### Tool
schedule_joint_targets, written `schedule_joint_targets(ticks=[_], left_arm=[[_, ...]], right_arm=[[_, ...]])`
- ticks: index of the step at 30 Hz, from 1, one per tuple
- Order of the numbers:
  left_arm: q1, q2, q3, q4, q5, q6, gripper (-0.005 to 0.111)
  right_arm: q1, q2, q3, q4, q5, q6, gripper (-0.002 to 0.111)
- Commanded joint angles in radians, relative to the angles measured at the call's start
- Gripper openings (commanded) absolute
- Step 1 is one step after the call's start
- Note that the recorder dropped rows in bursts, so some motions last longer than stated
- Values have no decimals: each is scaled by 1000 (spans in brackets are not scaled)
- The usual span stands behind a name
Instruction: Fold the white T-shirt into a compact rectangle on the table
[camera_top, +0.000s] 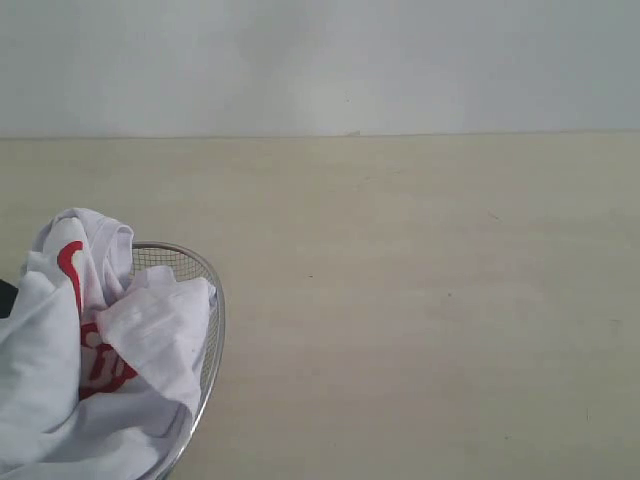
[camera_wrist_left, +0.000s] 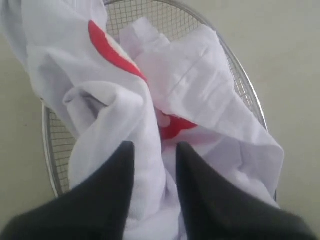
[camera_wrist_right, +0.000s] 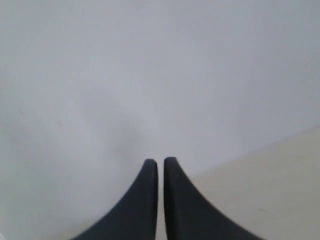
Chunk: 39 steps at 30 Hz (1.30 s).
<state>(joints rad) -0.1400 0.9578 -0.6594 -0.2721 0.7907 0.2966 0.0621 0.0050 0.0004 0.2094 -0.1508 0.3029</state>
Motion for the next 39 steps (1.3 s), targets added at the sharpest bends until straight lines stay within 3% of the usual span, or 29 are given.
schedule_joint_targets(ticks=[1,3,4,11,16,20,24,29,34,37,39], left_arm=[[2,52,-2,0,-62,-6,56],[2,81,-2,2,-83,-23,71],[2,93,-2,13,-93,-35,72],[2,185,-5,38,-144,-60,67],[2,224,-5,52,-193,-57,67],[2,241,-5,52,-225,-57,67],[2,288,-5,49,-245,-57,66],[2,352,-5,45,-328,-57,37],[2,399,-5,44,-351,-57,32],[2,383,-29,44,-342,-57,5],[2,359,-67,44,-305,-52,5]], right_arm=[[13,-5,-30,28,-110,140,0],[34,10,-109,-38,22,138,0],[48,32,-142,-71,78,138,0],[182,374,-381,-133,361,50,0],[327,693,-504,-133,441,21,0],[437,928,-586,-133,378,19,0],[519,1189,-757,-133,429,-158,0],[519,1373,-950,-52,580,-279,0],[519,1424,-983,43,597,-381,0],[519,1447,-983,43,597,-410,0],[519,1461,-983,43,583,-418,0]])
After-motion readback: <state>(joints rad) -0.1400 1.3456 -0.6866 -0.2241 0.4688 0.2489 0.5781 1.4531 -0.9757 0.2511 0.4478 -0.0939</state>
